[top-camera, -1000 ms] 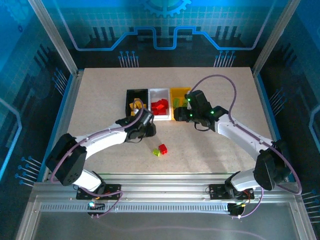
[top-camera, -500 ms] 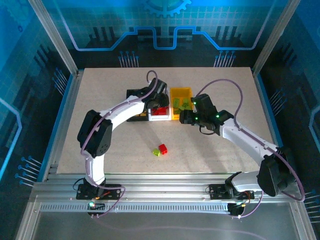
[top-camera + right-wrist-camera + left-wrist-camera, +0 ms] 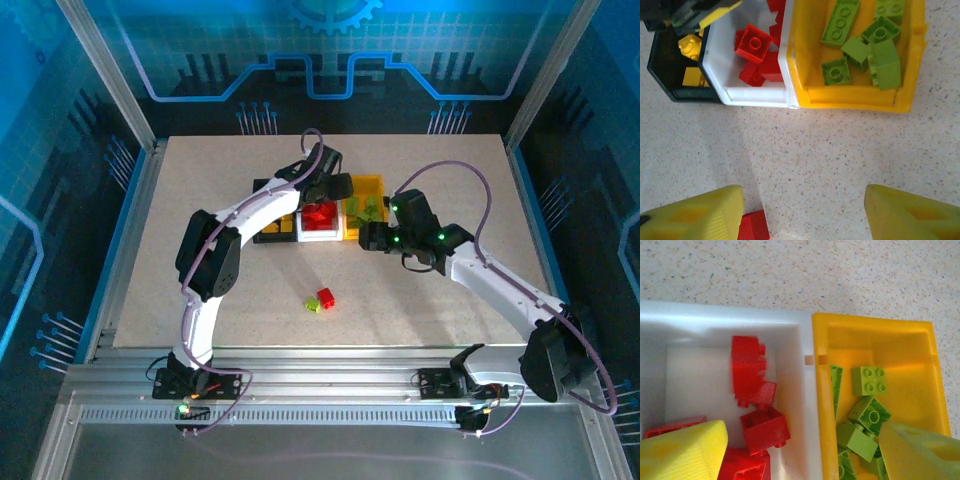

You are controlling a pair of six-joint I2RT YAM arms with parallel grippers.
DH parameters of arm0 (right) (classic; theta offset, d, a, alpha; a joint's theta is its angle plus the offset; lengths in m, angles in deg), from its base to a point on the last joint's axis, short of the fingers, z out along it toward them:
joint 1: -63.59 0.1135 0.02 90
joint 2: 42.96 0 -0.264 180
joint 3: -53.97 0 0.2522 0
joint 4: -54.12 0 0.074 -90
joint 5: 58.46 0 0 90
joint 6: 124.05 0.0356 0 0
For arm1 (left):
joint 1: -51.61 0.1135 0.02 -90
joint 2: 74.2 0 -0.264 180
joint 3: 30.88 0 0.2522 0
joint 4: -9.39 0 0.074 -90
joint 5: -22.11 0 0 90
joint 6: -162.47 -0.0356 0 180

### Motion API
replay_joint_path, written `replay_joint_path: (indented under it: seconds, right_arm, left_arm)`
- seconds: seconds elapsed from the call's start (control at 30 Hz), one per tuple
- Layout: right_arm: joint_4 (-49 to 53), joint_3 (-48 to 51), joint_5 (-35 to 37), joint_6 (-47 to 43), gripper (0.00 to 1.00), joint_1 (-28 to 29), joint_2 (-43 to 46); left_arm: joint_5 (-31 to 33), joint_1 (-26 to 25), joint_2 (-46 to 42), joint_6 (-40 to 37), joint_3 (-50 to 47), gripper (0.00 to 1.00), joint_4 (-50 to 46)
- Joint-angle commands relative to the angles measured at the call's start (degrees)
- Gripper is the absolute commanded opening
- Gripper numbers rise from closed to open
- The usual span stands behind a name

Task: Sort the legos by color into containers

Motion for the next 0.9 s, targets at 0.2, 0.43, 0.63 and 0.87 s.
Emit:
replay_joint_path:
  seconds: [0.2,0.43,0.63,0.87]
  right_arm:
    - [-2.1,2.3,-4.1,-1.7,0.67,4.9,-3.0]
    - [-2.9,1.3,-3.4,-2.2,0.68,14.2,-10.9]
    - [-4.4,0.6,-3.3,-2.1,0.68,19.7,-17.7]
    - [-1.4,-2.0,0.5,-2.1,0.67,22.9,-22.8]
  left_arm:
    - [-6.3,-0.1,-16.7,2.4,-8.8,0.99,5.7]
    - [-6.7,-2.2,-33.9,3.5,-27.7,0.99,11.3]
    - [-3.7,-2.9,-49.7,5.2,-47.2,0.99,11.6]
    - [-0.6,-2.8,-61.6,7.4,-59.9,0.99,6.5]
